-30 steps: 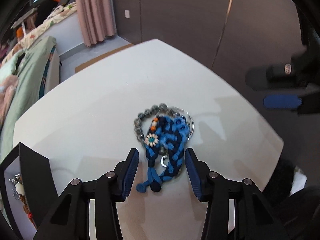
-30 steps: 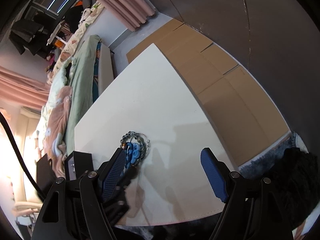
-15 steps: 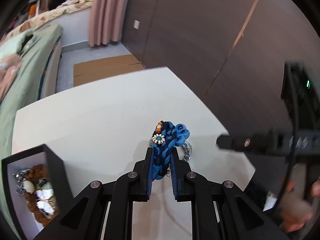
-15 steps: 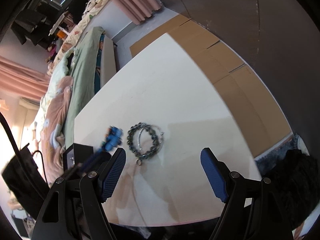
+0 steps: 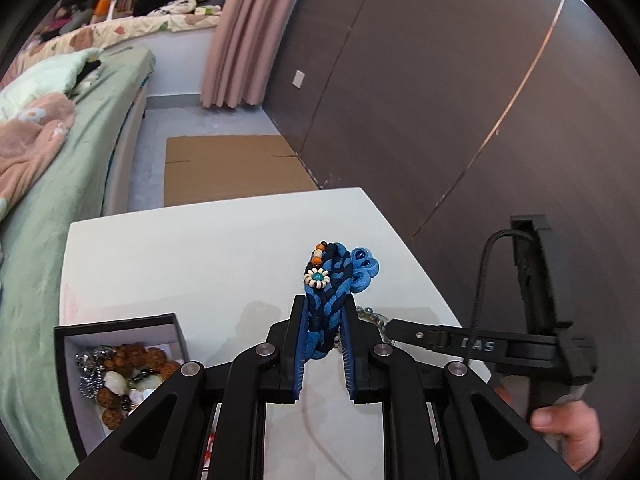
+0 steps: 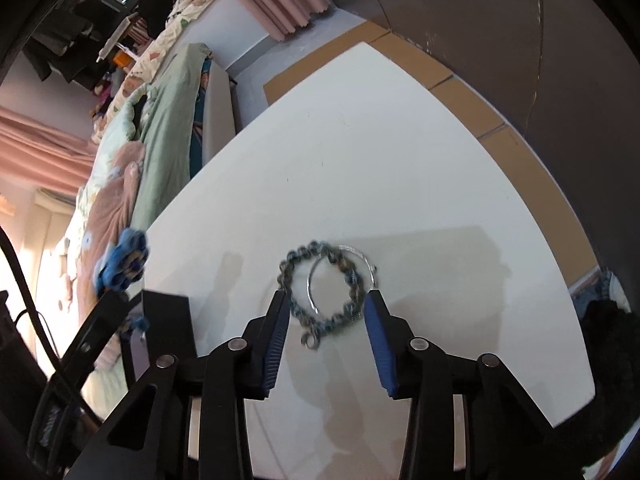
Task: Organize jewelry
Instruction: 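Carry the blue bracelet with the left gripper while the right grasps the grey bead bracelet, then drop both bracelets into the black box by opening both grippers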
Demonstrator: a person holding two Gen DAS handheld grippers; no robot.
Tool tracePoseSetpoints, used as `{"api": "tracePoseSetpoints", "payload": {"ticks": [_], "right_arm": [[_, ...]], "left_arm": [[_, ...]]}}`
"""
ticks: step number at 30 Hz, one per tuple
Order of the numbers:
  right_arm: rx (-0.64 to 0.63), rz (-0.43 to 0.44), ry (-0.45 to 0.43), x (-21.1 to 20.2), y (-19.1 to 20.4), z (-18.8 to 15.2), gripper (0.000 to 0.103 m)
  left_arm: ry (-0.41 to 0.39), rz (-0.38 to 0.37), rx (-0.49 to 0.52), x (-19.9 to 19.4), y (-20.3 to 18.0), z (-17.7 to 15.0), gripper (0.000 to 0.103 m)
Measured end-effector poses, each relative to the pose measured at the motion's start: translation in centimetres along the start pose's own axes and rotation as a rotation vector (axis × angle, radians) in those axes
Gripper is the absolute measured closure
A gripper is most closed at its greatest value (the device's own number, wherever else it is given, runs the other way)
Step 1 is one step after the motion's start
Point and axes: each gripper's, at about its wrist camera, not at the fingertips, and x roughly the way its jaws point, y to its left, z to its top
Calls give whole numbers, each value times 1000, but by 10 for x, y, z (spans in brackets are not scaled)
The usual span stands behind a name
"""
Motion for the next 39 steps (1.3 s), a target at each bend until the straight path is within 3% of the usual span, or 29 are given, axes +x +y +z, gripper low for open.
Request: {"api": "tracePoseSetpoints", "payload": {"ticks": [12, 17, 18, 19, 20, 22, 31, 39], "right_arm": [[-56, -130, -10, 22, 4, 10, 74], [-236, -305, 2, 28, 32, -1, 76], [-279, -352, 4, 31, 38, -4, 78], [-294, -381, 3, 32, 41, -5, 93], [-285, -390, 4, 30, 40, -6, 93], [-251, -338, 6, 23, 40, -4, 93], [-182, -83, -132, -34, 55, -10, 93], [-230, 25, -235, -67, 97, -24, 93]], "left_arm": [[-16, -5, -36, -11, 12, 3, 87], [-26, -1, -49, -18, 17, 7, 87], [-30, 3, -49, -21, 18, 8, 87], [-33, 7, -51, -25, 17, 8, 87], [-38, 7, -53, -28, 18, 8, 87], [-50, 9, -53, -36, 20, 9, 87], [-60, 44, -76, -70, 42, 5, 87], [-43, 71, -111, -92, 64, -2, 87]]}}
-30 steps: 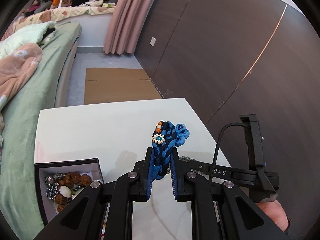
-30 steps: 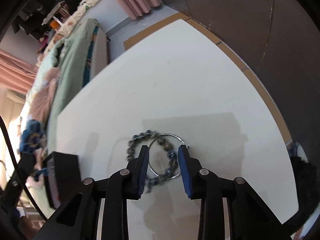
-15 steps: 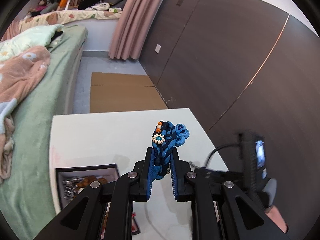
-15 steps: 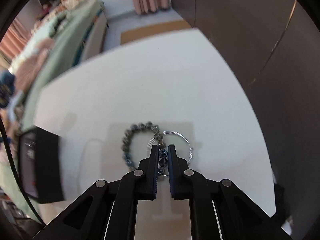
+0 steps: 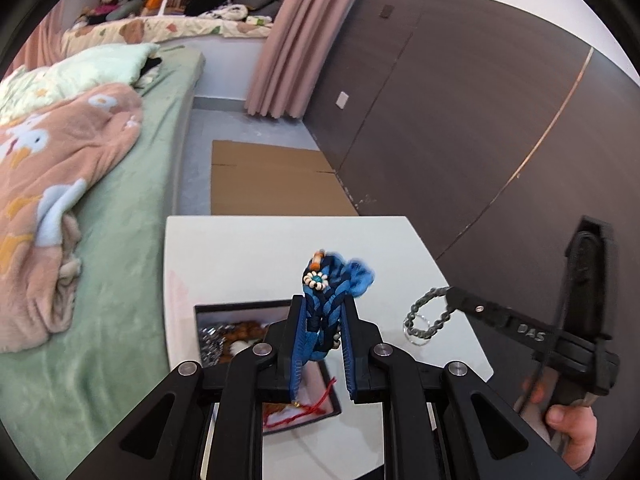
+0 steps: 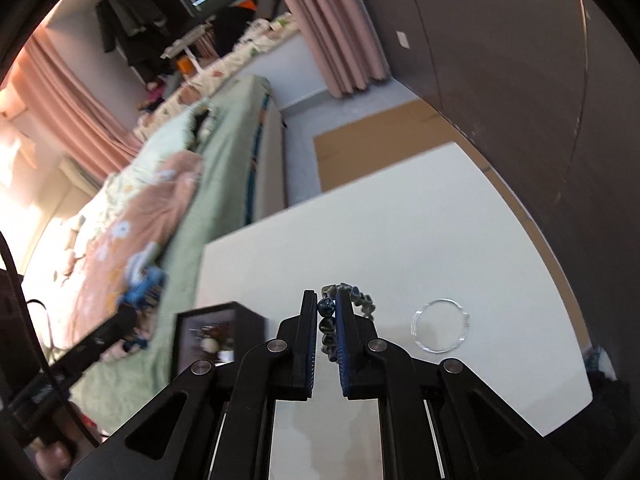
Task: Organize jewelry
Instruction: 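Drop both bracelets into the black box by opening both grippers, then move both grippers over the silver hoop and small silver ring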
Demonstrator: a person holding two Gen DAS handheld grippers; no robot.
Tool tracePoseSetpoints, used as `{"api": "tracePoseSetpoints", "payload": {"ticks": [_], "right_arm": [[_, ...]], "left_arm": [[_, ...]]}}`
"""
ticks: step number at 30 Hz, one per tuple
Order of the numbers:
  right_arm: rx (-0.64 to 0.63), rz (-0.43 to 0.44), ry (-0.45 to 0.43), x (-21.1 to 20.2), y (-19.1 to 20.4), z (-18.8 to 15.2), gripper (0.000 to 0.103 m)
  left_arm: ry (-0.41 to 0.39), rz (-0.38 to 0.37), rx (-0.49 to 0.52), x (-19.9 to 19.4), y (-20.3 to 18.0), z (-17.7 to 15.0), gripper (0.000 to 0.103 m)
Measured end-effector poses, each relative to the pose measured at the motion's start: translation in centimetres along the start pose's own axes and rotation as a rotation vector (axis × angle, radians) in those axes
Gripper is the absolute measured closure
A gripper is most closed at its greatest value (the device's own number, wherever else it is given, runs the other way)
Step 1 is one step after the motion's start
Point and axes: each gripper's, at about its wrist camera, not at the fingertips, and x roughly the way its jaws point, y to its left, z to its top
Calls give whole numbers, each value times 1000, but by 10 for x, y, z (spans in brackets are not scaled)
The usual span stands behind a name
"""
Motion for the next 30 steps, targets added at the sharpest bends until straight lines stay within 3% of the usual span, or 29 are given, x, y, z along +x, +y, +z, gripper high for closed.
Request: {"api": "tracePoseSetpoints", "payload": {"ticks": [4, 5, 6, 8, 19, 23, 24, 26, 28, 30], "right_arm": [[-8, 41, -23, -13, 16, -2, 93], [-10, 54, -30, -17, 21, -2, 93], [-11, 64, -35, -19, 24, -4, 93], [-12, 96, -46, -24, 35, -5, 93], [-24, 218, -22, -10, 83, -11, 93], [-37, 298, 8, 3, 99, -12, 91], [-44, 295, 34, 6, 104, -14, 87], [-48, 282, 51, 7, 104, -15, 46], [-41, 224, 7, -3, 95, -16, 34], [-28, 190, -4, -10, 83, -14, 34]], "left_arm": [[23, 32, -22, -2, 8, -2, 78], [27, 33, -37, -3, 11, -2, 64], [25, 34, -51, -4, 15, -1, 39], [-4, 30, -71, -12, 21, 0, 18], [-90, 50, -138, -38, 52, 6, 18], [-99, 53, -151, -39, 55, 6, 18], [-103, 54, -150, -39, 54, 7, 18], [-108, 56, -143, -39, 52, 7, 18], [-111, 58, -131, -38, 47, 7, 18], [-107, 54, -120, -36, 41, 8, 18]]}}
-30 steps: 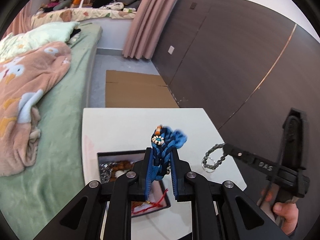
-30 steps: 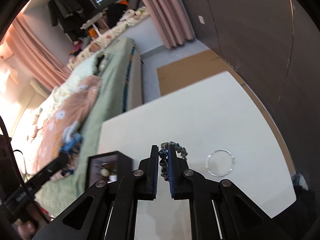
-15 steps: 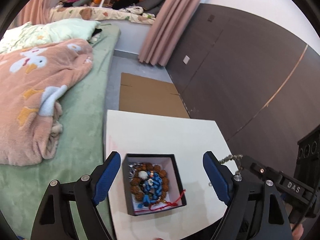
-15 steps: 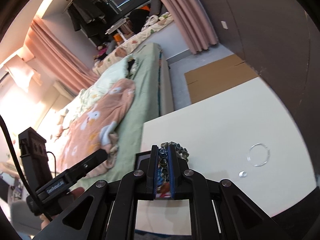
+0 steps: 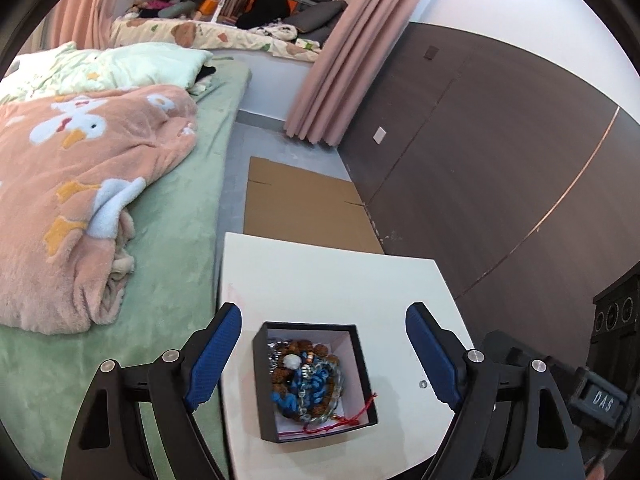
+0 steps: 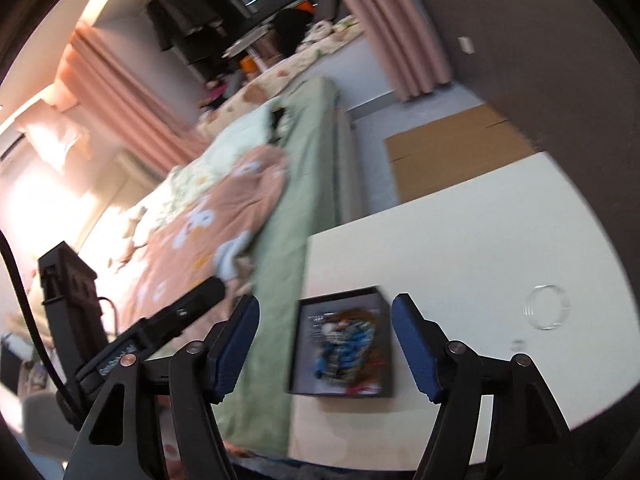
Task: Organize jewelry
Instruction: 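Move both grippers over the silver hoop and small silver ring, then grasp the small silver ring with the left gripper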
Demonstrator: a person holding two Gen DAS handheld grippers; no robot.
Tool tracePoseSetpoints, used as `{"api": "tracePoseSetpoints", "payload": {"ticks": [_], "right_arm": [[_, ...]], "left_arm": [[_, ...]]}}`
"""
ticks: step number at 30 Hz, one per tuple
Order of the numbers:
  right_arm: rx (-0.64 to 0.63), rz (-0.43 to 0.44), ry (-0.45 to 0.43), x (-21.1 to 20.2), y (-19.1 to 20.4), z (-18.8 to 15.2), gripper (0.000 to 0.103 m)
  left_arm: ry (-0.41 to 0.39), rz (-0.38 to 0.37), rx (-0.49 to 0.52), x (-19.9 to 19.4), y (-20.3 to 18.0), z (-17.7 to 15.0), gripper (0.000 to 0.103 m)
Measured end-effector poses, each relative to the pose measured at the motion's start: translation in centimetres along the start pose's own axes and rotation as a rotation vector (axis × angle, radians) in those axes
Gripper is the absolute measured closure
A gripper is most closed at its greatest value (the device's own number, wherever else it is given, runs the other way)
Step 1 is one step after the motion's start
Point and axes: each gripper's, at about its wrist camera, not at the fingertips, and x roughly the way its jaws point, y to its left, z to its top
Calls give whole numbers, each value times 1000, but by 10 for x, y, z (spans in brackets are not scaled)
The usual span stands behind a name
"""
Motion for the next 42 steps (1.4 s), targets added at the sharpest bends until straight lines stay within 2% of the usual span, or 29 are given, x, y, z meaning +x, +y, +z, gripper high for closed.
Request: {"api": "tracePoseSetpoints", "payload": {"ticks": [2, 11, 18, 19, 21, 26, 30, 35, 42], "right_arm": [[35, 2, -4, -10, -14, 2, 34], [119, -110, -40, -56, -73, 6, 34], [184, -130, -37, -78, -115, 4, 34], [192, -133, -36, -80, -120, 4, 34], [204, -149, -32, -83, -131, 4, 34], [237, -166, -19, -89, -153, 4, 34], [249, -225, 8, -87, -169, 1, 34], [286, -251, 40, -84, -190, -2, 34], [314, -234, 90, -78, -213, -7, 34]], "left_arm": [[6, -13, 12, 3, -7, 0, 18], [54, -57, 110, 22, -60, -13, 18], [95, -79, 200, 40, -103, -32, 19], [104, -77, 213, 44, -108, -35, 20], [134, -77, 238, 54, -119, -42, 29], [205, -69, 293, 77, -140, -62, 36], [237, -43, 329, 94, -153, -77, 40], [288, -23, 345, 117, -162, -91, 45], [342, 14, 366, 147, -168, -110, 49]]}}
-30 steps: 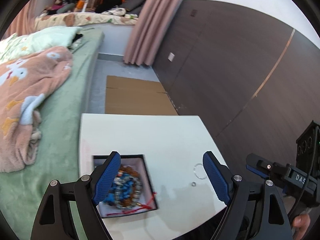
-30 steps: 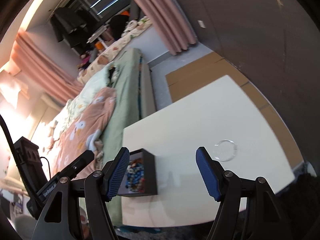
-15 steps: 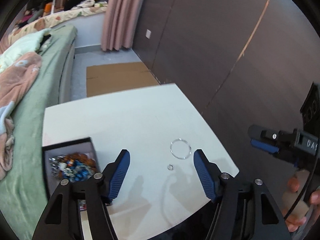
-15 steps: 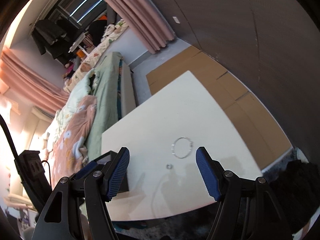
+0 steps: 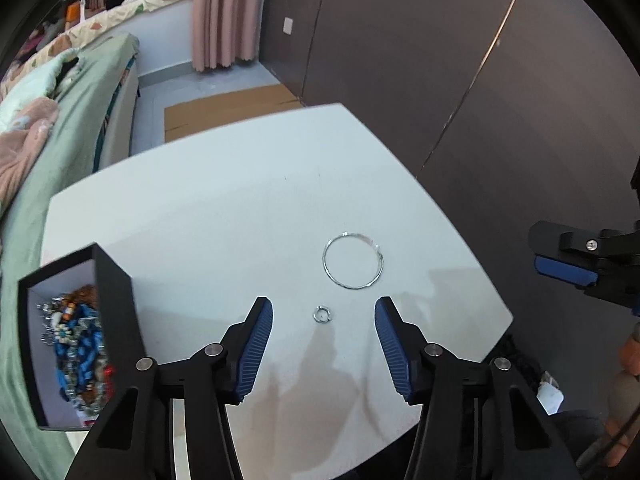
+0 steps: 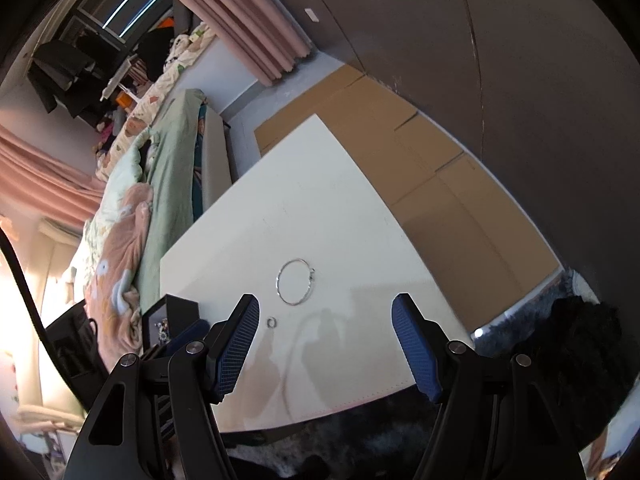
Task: Organize jewelry
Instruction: 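Grasp the small silver ring with the left gripper, then carry the small ring to the box with the left gripper while the right grasps the silver hoop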
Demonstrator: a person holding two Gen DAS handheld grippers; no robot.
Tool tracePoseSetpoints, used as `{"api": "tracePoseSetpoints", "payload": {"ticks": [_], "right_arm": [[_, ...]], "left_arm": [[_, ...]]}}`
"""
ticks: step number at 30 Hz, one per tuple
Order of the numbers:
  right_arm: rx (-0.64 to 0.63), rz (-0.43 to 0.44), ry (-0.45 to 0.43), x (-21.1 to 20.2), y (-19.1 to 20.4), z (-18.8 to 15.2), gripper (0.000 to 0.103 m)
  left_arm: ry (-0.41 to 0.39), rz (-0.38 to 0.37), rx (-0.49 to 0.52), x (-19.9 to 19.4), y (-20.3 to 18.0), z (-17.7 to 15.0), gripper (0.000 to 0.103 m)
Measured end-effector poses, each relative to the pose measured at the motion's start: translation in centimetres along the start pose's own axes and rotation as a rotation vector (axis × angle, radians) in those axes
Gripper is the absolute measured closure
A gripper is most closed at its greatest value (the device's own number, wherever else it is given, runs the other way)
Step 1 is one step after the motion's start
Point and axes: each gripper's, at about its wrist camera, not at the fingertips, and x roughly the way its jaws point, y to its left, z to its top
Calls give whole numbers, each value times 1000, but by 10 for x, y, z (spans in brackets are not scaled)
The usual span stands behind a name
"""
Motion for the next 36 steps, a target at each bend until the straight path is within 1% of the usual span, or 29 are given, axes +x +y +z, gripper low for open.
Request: {"api": "tracePoseSetpoints", "payload": {"ticks": [4, 6, 8, 13, 14, 15, 19, 24, 27, 30, 33, 35, 36], "right_arm": [[-4, 5, 20, 5, -7, 0, 34], [-4, 1, 24, 6, -11, 1, 34], [-4, -3, 30, 9, -14, 3, 34], [-3, -15, 41, 15, -17, 9, 34], [-6, -17, 41, 17, -16, 9, 34], [-12, -19, 43, 19, -14, 9, 34], [-29, -34, 62, 31, -11, 9, 34], [-39, -54, 94, 50, -6, 6, 34], [-50, -58, 97, 58, 0, 6, 34], [-61, -75, 113, 72, 8, 5, 34], [-84, -90, 116, 83, 19, 6, 39], [-95, -106, 116, 89, 24, 7, 45], [-103, -118, 118, 95, 28, 7, 47]], "left_arm": [[23, 34, 16, 22, -5, -5, 53], [38, 51, 14, 31, -5, -8, 60], [56, 56, 17, 41, -4, -10, 64], [35, 90, 85, 46, -15, -14, 67], [35, 111, 97, 46, -16, -14, 74], [38, 125, 104, 46, -15, -14, 91], [52, 54, 59, 41, -2, -12, 90], [4, 17, 28, 22, 9, -2, 90], [-24, -9, 0, 10, 17, 5, 90], [-46, -19, -18, 2, 23, 9, 90], [-67, -31, -38, -8, 30, 13, 90], [-77, -36, -48, -13, 36, 17, 90], [-82, -40, -54, -16, 39, 17, 90]]}}
